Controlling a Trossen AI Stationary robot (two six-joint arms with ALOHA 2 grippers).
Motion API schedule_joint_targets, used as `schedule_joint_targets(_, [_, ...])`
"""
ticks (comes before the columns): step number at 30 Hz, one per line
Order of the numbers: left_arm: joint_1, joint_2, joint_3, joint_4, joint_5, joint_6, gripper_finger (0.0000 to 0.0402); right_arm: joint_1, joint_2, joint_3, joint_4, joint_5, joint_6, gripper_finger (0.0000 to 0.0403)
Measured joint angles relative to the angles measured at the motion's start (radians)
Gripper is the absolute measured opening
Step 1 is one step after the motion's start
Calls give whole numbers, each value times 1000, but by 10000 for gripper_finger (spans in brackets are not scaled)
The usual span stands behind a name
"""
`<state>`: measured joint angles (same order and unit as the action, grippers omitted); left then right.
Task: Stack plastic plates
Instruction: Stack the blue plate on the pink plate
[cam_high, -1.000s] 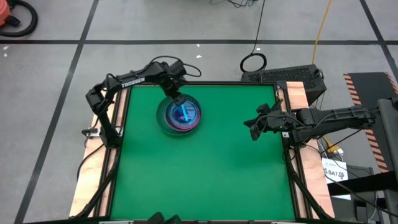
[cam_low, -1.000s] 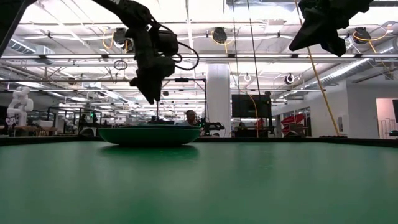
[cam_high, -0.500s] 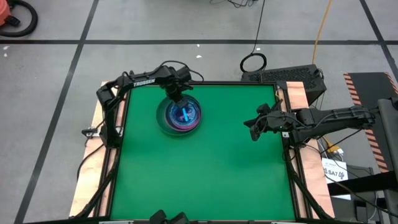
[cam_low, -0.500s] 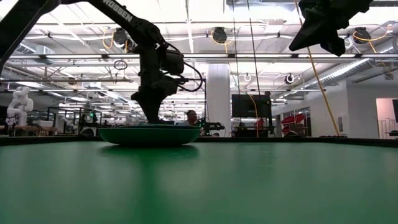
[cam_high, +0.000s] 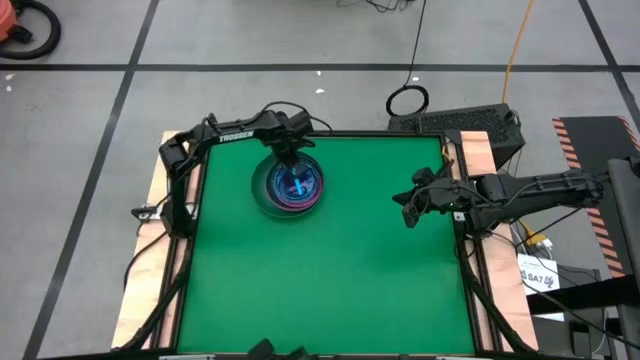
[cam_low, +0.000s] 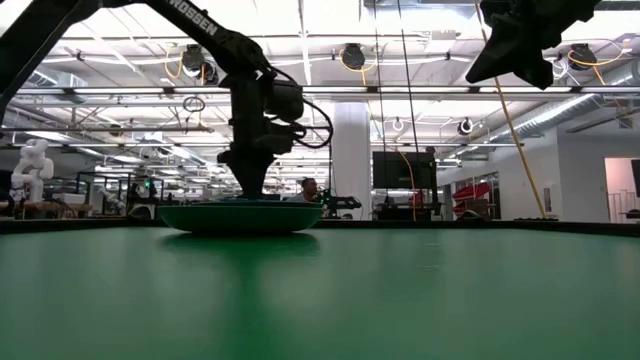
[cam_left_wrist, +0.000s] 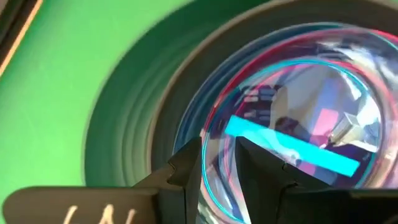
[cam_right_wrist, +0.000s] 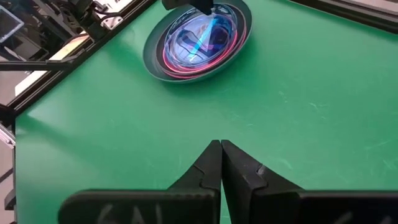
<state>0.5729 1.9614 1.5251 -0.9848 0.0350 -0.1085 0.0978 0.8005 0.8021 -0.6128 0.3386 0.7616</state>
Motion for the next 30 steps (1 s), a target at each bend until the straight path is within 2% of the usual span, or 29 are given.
schedule_joint_targets(30, [-150,72,1,70,-10,-45,101,0,0,0,3,-2,-17,2])
